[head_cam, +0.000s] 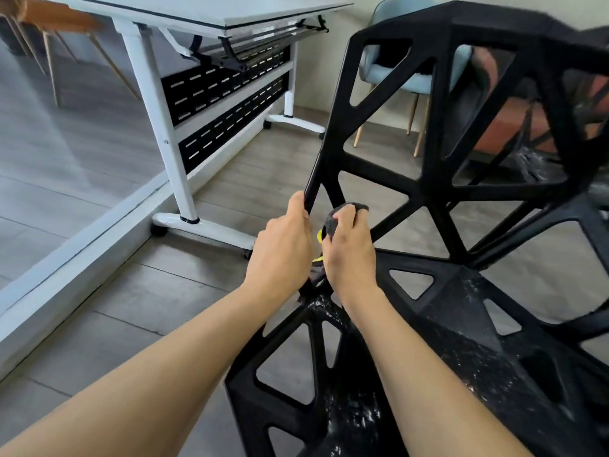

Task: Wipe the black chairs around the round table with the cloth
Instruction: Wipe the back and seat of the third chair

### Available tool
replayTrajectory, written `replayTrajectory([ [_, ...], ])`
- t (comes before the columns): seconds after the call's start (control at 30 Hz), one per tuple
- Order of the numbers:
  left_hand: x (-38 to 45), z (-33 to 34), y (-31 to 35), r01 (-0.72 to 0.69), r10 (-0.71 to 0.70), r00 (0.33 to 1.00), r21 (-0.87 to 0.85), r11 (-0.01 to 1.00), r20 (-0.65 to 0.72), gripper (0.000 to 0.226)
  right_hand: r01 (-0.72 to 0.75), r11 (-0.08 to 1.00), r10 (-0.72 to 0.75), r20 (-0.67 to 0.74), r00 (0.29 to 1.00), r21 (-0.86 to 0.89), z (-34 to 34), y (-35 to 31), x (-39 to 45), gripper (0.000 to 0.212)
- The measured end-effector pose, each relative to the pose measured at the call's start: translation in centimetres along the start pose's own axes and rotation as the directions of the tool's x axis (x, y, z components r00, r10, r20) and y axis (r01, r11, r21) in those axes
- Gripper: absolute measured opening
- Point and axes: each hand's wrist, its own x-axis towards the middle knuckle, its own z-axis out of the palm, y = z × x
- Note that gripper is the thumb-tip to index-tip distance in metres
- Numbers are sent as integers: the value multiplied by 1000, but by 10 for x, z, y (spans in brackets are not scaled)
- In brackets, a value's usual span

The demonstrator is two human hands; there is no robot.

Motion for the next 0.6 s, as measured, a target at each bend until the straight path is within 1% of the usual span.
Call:
replayTrajectory([
  [0.03,0,0,1,12,-12,1000,3,1000,1,26,-108,994,107,53,993,14,-5,4,-1,34],
  [0.1,-1,0,2,28,-28,1000,18,999,-3,27,-300,954,290,225,930,11,-21,11,7,31],
  [0.13,-2,-1,3,35,-35,999,29,999,-3,28,-330,944,322,288,902,-21,-29,11,14,30],
  [0.17,-2,-1,4,38,-38,999,39,999,-2,28,-322,946,319,302,898,-41,-37,9,22,30],
  [0.2,-2,-1,4,40,-40,999,47,998,-3,28,-302,953,295,262,919,-15,-44,5,28,29],
  [0.23,-2,-2,5,42,-42,999,46,998,-5,29,-258,964,242,183,953,69,-49,-1,32,29],
  [0.27,-3,-3,6,37,-37,999,45,998,-4,29,-183,966,170,83,982,181,-52,-8,35,30],
  [0.3,-4,-4,7,27,-27,1000,46,999,-1,29,-87,958,91,-1,996,273,-55,-16,36,31],
  [0.33,-4,-4,7,19,-20,1000,49,999,3,29,-1,946,18,-52,998,324,-54,-23,36,33],
  [0.37,-5,-4,7,14,-15,1000,51,999,4,28,55,943,-34,-68,997,327,-51,-26,33,34],
  [0.4,-4,-4,6,15,-15,1000,48,999,3,28,74,952,-58,-61,996,298,-46,-24,27,35],
  [0.43,-4,-3,7,18,-18,1000,46,999,1,27,54,964,-46,-36,998,259,-41,-18,20,35],
  [0.47,-4,-3,7,23,-23,1000,49,999,1,27,2,980,-5,15,1000,201,-37,-8,12,32],
  [0.53,-4,-3,7,34,-34,999,53,998,-5,27,-103,993,92,172,981,60,-40,16,-8,26],
  [0.57,-4,-4,8,35,-34,999,52,998,-10,27,-121,992,110,209,972,40,-49,29,-15,26],
  [0.6,-4,-4,9,36,-35,999,53,998,-12,26,-122,991,107,194,975,62,-63,40,-17,28],
])
